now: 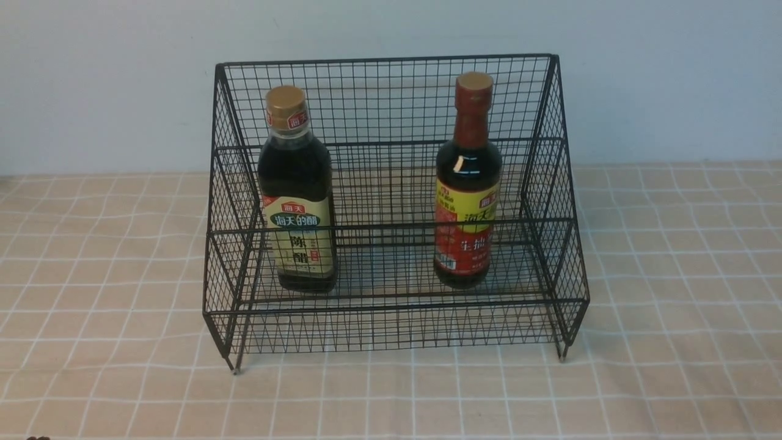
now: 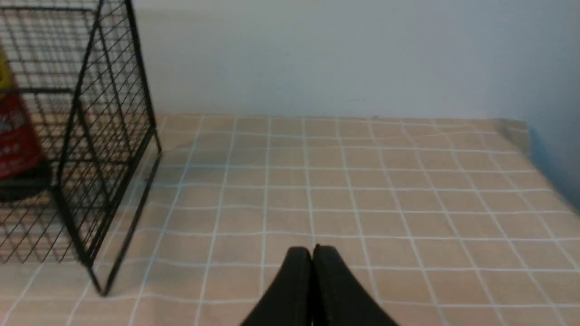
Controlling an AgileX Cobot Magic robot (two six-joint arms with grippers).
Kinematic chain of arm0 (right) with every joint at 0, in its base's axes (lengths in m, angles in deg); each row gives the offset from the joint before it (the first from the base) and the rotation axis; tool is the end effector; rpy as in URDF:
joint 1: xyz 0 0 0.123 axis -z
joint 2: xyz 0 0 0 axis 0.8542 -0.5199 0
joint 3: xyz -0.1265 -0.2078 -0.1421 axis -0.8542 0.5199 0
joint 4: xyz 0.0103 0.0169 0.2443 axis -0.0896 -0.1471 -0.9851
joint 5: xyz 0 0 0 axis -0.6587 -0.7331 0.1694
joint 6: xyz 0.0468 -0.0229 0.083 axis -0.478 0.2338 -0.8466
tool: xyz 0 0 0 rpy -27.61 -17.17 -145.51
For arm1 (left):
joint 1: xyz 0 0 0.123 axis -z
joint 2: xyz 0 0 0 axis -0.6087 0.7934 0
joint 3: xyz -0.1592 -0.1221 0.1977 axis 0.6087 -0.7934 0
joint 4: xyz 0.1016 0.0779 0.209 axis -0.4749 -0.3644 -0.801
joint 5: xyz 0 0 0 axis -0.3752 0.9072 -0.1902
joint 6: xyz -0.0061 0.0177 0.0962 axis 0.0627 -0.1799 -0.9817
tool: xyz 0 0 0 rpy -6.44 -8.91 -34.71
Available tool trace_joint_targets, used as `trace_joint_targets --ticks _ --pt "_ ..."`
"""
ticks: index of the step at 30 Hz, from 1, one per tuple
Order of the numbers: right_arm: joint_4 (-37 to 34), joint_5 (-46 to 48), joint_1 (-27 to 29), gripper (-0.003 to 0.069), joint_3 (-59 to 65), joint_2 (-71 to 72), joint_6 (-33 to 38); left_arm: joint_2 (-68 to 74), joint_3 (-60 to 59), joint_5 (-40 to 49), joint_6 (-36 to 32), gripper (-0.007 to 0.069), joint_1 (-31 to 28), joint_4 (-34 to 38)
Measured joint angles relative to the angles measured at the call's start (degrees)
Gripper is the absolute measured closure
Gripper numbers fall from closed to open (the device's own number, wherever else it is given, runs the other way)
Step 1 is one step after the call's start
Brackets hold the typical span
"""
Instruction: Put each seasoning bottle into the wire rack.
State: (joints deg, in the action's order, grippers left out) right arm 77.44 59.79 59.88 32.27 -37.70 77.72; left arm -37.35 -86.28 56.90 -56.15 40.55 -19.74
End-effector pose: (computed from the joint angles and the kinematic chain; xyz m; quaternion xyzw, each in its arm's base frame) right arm 0.0506 0.0006 0.1956 -0.0033 0.8042 -0.0046 0.5944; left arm 0.0554 -0.0021 0.1690 0.0167 0.8083 -0.0142 0.5883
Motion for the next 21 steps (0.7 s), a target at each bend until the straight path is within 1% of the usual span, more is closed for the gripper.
trace_joint_targets --ticks 2,4,10,21 --pt "-2.1 -1.4 -1.7 0.0672 3.2 0.2 1.4 0.0 0.0 0.0 0.0 0.0631 0.0 0.0" --pt "-2.6 -2.1 -2.7 0.0672 5.2 0.2 1.5 0.0 0.0 0.0 0.0 0.0631 0.0 0.0" --pt "0.3 -4.8 -2.9 0.0672 5.6 0.2 0.4 0.0 0.0 0.0 0.0 0.0631 0.0 0.0" --pt "0.5 -4.9 -2.9 0.0672 5.6 0.2 -0.7 0.0 0.0 0.0 0.0 0.0631 0.0 0.0"
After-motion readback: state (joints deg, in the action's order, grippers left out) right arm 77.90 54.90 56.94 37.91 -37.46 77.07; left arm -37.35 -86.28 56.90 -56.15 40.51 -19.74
